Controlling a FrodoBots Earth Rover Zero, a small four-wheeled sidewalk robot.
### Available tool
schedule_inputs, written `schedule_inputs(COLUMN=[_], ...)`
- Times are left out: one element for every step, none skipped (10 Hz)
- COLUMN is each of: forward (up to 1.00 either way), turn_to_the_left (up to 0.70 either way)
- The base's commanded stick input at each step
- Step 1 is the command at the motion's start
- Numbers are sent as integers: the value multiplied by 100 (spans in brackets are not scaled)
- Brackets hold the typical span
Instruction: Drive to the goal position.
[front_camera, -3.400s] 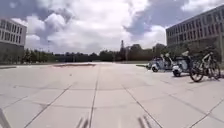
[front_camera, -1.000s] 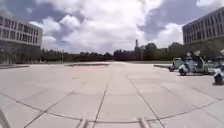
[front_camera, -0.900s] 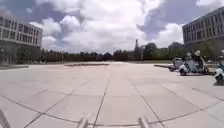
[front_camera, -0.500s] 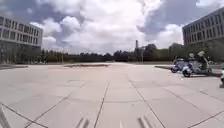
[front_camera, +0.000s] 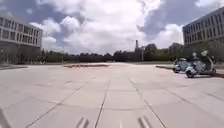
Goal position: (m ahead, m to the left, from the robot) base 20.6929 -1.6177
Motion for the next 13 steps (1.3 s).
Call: schedule_inputs(forward=[50, 50, 50, 50, 50, 50, 50, 50, 50, 50, 50, 50, 50], turn_to_the_left=[0, 0, 0, 0, 0, 0, 0, 0, 0, 0, 0, 0, 0])
